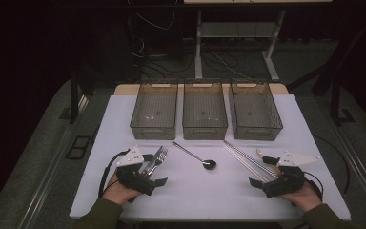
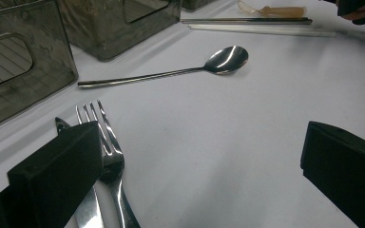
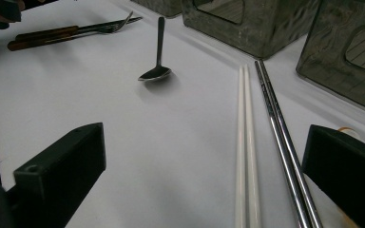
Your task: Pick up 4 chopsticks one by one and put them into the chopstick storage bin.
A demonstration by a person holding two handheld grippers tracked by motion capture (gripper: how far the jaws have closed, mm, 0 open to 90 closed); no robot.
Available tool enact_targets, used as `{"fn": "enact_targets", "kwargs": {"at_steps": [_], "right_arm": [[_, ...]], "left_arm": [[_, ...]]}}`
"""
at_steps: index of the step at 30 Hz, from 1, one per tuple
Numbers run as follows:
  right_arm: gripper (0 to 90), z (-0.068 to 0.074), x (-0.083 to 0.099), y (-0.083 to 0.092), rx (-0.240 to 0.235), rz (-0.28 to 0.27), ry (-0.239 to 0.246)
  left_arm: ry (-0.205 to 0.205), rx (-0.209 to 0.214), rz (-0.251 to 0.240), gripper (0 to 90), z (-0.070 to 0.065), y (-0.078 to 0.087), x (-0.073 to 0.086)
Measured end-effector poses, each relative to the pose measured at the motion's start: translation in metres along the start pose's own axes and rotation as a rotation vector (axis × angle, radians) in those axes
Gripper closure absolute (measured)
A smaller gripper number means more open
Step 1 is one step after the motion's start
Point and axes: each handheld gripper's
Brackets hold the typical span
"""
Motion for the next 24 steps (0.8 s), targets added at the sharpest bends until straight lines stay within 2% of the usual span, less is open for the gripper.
{"fn": "enact_targets", "kwargs": {"at_steps": [8, 16, 17, 21, 24], "right_arm": [[0.7, 0.0, -0.001, 0.001, 0.0, -0.002, -0.004], [1.1, -0.004, -0.004, 0.007, 0.019, 0.025, -0.015], [4.7, -0.005, -0.004, 0.008, 0.017, 0.029, -0.017], [5.7, -0.009, -0.004, 0.013, 0.021, 0.032, -0.032], [14.5, -0.013, -0.004, 0.017, 0.024, 0.032, -0.041]], "left_arm": [[0.004, 0.004, -0.005, 0.0, 0.001, 0.0, 0.0], [0.006, 0.012, -0.006, 0.0, 0.001, -0.001, -0.001], [0.007, 0.012, -0.011, 0.0, 0.001, -0.001, -0.001], [0.015, 0.01, -0.012, 0.0, 0.001, -0.001, -0.002], [0.011, 0.01, -0.014, 0.0, 0.001, 0.0, -0.002]]}}
Point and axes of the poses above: each handheld gripper's, and its own axes: y roughly backward along the jaws, x roughly out of its underside, z roughly to its left, and after that the axes turned 4 degrees about x, right-handed
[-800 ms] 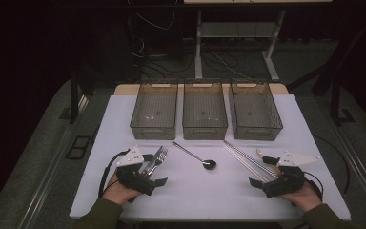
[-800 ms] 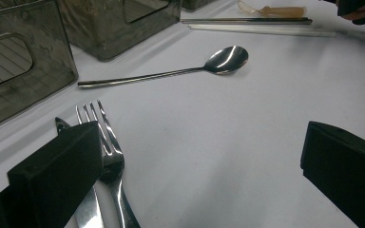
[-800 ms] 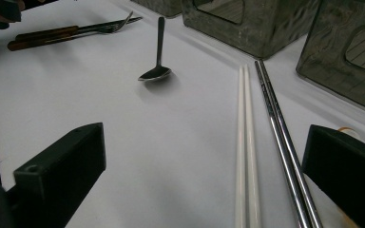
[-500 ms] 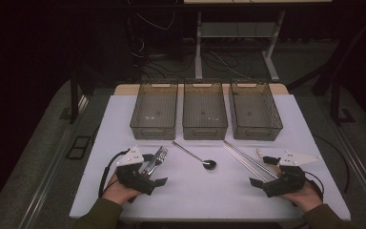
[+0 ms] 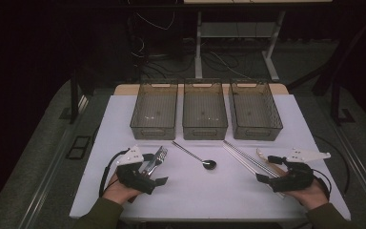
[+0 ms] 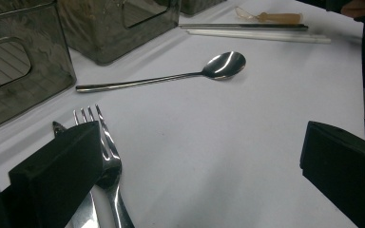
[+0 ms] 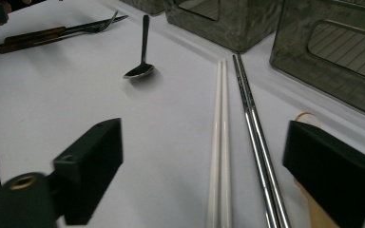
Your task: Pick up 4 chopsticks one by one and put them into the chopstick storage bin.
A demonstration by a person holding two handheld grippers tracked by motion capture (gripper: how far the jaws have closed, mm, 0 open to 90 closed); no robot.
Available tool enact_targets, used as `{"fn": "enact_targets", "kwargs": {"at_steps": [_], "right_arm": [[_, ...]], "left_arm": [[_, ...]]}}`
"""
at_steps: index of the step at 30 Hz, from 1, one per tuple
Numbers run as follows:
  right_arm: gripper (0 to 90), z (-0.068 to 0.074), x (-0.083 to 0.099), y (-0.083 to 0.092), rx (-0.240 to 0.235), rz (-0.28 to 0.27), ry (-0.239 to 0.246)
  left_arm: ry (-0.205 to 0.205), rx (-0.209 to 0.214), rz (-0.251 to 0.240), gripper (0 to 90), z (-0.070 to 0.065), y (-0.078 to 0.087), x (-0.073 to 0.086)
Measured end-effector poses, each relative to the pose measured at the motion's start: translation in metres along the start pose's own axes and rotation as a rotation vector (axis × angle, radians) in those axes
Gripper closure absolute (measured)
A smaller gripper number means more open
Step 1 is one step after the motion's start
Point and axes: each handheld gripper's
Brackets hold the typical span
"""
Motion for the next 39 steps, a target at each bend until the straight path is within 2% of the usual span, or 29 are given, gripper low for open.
{"fn": "enact_targets", "kwargs": {"at_steps": [2, 7, 14, 21, 25, 28, 39], "right_arm": [[17.2, -0.001, 0.0, 0.002, 0.006, 0.005, -0.004], [32.7, -0.005, 0.0, 0.003, -0.006, 0.032, -0.004], [45.1, -0.007, 0.001, -0.001, -0.011, 0.102, 0.011], [60.6, -0.01, 0.002, -0.006, 0.016, 0.151, -0.008], [63.7, -0.013, 0.001, -0.01, 0.025, 0.159, -0.008], [64.4, -0.011, 0.001, -0.014, 0.028, 0.186, -0.01], [69.1, -0.007, 0.004, -0.026, 0.044, 0.27, 0.046]], "left_arm": [[-0.006, 0.002, 0.002, 0.0, 0.0, 0.0, 0.0], [-0.001, 0.007, 0.0, 0.0, -0.001, -0.001, 0.0], [-0.007, 0.009, 0.002, 0.0, -0.001, 0.0, 0.0], [-0.005, 0.009, -0.001, 0.2, -0.002, 0.0, 0.0], [-0.005, 0.01, 0.0, 0.2, -0.002, 0.0, 0.0], [-0.006, 0.01, 0.002, 0.3, -0.002, -0.001, 0.0], [-0.002, 0.012, 0.001, 0.2, -0.002, -0.001, 0.0]]}}
Point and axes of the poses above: each handheld gripper's, and its own axes: y roughly backward along the jaws, x roughly out of its underside, z roughly to its left, and after that the axes turned 4 degrees about x, right-handed
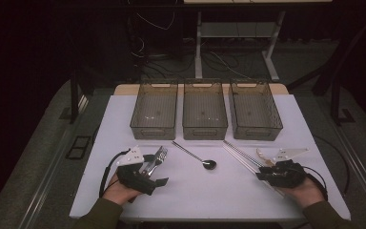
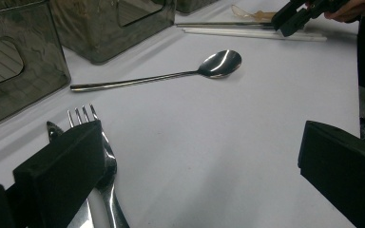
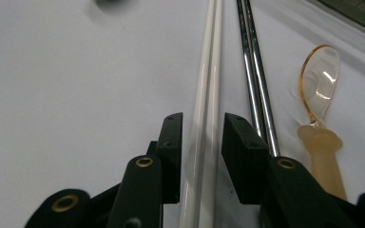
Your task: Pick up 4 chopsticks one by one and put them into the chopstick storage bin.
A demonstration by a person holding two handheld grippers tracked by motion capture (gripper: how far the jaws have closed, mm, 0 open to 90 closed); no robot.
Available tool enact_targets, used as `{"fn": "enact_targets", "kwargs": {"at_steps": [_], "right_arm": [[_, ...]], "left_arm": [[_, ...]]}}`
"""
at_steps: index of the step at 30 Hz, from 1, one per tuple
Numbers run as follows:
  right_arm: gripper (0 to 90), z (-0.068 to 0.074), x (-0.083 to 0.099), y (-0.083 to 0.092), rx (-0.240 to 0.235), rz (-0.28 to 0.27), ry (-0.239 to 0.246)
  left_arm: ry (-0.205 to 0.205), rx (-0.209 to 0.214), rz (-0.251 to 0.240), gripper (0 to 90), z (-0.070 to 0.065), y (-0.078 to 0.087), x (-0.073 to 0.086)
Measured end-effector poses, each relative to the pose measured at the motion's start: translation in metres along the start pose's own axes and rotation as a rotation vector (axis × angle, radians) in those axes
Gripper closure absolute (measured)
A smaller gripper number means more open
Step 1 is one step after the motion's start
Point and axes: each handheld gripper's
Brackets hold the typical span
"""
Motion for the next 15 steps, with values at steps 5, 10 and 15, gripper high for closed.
{"fn": "enact_targets", "kwargs": {"at_steps": [5, 10, 15], "right_arm": [[71.9, 0.0027, 0.0001, -0.0044, 0.017, 0.022, 0.027], [75.3, 0.0042, -0.0001, -0.0057, 0.04, 0.031, 0.054], [76.2, 0.0052, 0.0, -0.0058, 0.044, 0.032, 0.069]], "left_arm": [[0.001, -0.001, 0.0, 0.2, 0.0001, 0.0, 0.0], [0.003, 0.0, -0.001, 0.2, 0.0001, -0.0001, 0.0001], [0.005, 0.0, -0.003, 0.2, 0.0, -0.0003, 0.0001]]}}
Point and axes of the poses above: each handheld gripper's, and its own axes: y roughly backward along the jaws, x roughly out of its underside, z roughly to its left, and after that the axes turned 4 degrees about x, right-handed
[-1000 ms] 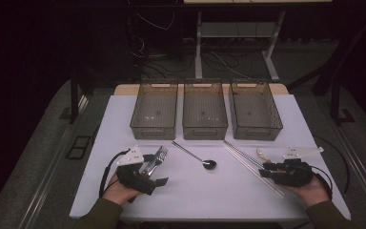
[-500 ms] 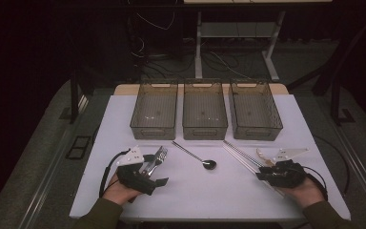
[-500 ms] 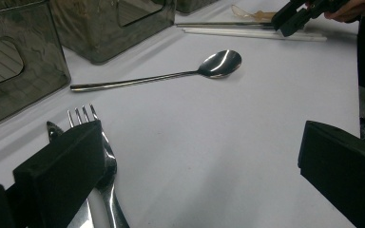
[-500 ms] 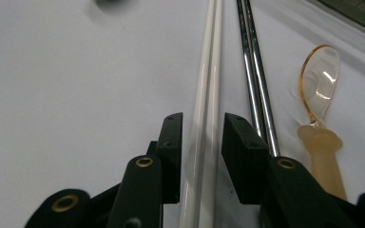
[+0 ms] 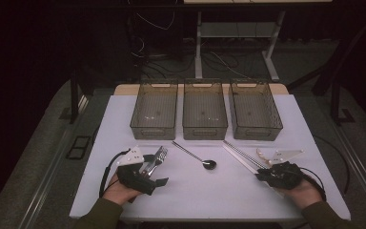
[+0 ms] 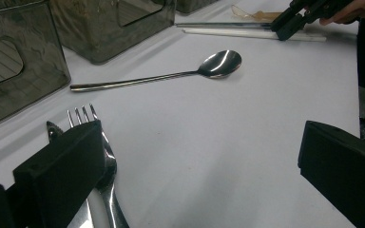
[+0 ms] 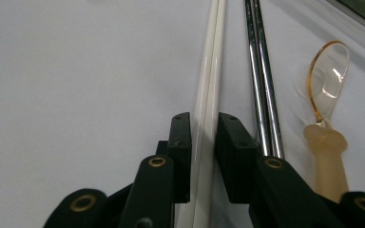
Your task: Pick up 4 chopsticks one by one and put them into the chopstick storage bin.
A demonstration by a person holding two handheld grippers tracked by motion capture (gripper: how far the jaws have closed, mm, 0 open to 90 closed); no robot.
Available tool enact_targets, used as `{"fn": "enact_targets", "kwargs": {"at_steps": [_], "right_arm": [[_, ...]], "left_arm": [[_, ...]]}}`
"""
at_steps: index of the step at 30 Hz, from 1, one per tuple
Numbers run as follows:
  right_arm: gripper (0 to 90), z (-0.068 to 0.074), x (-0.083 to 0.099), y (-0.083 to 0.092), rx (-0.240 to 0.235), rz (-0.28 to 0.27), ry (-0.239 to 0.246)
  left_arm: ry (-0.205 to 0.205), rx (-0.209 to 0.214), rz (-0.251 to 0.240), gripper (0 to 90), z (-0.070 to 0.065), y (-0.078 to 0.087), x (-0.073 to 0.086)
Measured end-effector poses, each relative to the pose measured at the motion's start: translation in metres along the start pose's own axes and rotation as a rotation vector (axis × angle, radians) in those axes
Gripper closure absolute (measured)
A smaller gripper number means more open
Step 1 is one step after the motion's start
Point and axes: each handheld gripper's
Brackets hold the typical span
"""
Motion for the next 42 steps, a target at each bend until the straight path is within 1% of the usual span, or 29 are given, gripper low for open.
{"fn": "enact_targets", "kwargs": {"at_steps": [11, 18, 22, 24, 25, 26, 27, 28, 29, 30, 32, 36, 39, 42], "right_arm": [[77.3, 0.003, 0.0, 0.0, -0.026, -0.005, 0.044], [77.4, 0.004, 0.0, 0.0, -0.045, -0.004, 0.057], [77.1, 0.003, 0.0, 0.0, -0.048, -0.007, 0.054], [76.6, 0.002, 0.0, 0.001, -0.058, -0.014, 0.053], [76.7, 0.002, 0.0, 0.003, -0.059, -0.026, 0.044], [76.4, 0.0, -0.001, 0.005, -0.07, -0.046, 0.033], [76.4, 0.0, -0.001, 0.005, -0.07, -0.046, 0.033], [75.9, -0.003, 0.0, 0.011, -0.08, -0.077, 0.011], [75.9, -0.004, 0.0, 0.014, -0.077, -0.084, 0.005], [75.9, -0.004, 0.0, 0.014, -0.077, -0.084, 0.005], [76.1, -0.006, 0.004, 0.019, -0.059, -0.083, 0.007], [76.4, -0.007, 0.014, 0.027, -0.053, -0.062, 0.01], [77.3, -0.007, 0.019, 0.029, -0.051, -0.048, 0.001], [78.3, -0.009, 0.019, 0.027, -0.049, -0.047, 0.002]], "left_arm": [[-0.001, 0.001, 0.0, 0.2, 0.0, 0.0, 0.0], [-0.002, 0.001, 0.002, 0.2, 0.0, 0.001, 0.0], [-0.003, 0.002, 0.003, 0.2, 0.0, 0.001, 0.0], [-0.004, 0.003, 0.004, 0.2, 0.0, 0.001, 0.0], [-0.007, 0.003, 0.006, 0.2, 0.0, 0.001, 0.0], [-0.008, 0.004, 0.008, 0.2, 0.0, 0.001, 0.0], [-0.007, 0.004, 0.007, 0.2, 0.0, 0.001, 0.0], [-0.006, 0.004, 0.008, 0.3, 0.0, 0.001, 0.0], [-0.007, 0.005, 0.008, 0.2, 0.0, 0.001, 0.0], [-0.006, 0.006, 0.007, 0.2, 0.0, 0.001, 0.0], [-0.005, 0.004, 0.008, 0.2, 0.001, 0.001, 0.0], [-0.003, 0.003, 0.007, 0.2, 0.001, 0.001, 0.0], [0.0, 0.003, 0.006, 0.3, 0.001, 0.0, 0.0], [0.0, 0.003, 0.005, 0.3, 0.0, 0.0, 0.0]]}}
Point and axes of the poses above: each handheld gripper's, and its own axes: y roughly backward along the jaws, x roughly out of its underside, z roughly to its left, and after that the axes turned 4 degrees about x, right-handed
